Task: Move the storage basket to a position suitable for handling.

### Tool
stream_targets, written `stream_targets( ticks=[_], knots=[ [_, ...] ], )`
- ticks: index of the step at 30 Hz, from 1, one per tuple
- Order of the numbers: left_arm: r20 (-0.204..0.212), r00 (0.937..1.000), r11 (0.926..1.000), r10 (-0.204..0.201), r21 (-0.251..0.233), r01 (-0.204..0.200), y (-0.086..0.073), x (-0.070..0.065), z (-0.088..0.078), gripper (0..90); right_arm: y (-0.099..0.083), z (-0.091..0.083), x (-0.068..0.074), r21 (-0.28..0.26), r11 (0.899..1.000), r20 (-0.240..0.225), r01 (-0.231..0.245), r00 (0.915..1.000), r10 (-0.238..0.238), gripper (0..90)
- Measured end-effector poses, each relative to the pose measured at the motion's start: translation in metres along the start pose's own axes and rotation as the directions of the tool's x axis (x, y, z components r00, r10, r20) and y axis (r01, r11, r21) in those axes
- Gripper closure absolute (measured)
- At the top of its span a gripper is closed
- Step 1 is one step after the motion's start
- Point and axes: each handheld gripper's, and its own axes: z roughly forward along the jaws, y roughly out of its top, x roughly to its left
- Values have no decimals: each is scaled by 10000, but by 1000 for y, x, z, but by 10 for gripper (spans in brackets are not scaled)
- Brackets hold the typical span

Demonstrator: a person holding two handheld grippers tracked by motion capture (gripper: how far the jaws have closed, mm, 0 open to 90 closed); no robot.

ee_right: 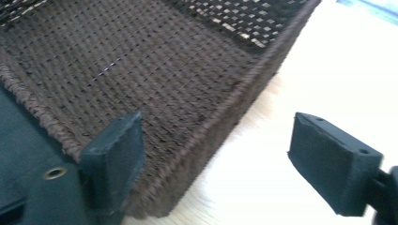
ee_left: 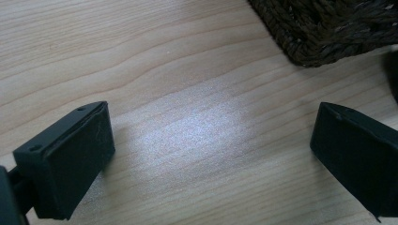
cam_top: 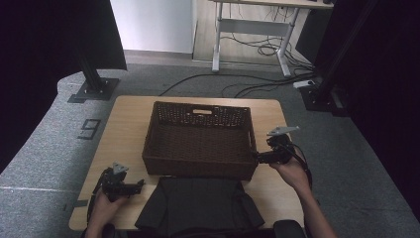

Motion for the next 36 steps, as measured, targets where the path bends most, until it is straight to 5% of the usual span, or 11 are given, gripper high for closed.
stream_targets(
  ticks=[6, 12, 36],
  knots=[
    [13, 10000, 10000, 6, 13, -6, 0, 0, 0, 0, -15, -15, -10, -516, 9981, 171, -328, 9993, 337, 117],
    [18, 10000, 10000, 13, 16, -13, 0, 0, 0, 0, -34, -15, -19, -310, 9991, 434, -295, 9986, 309, 0],
    [226, 9994, 9997, 261, -5, -261, -3, 1, -3, 0, -101, 22, -19, 60, 9907, 702, -1356, 9884, 1349, 28]
  ],
)
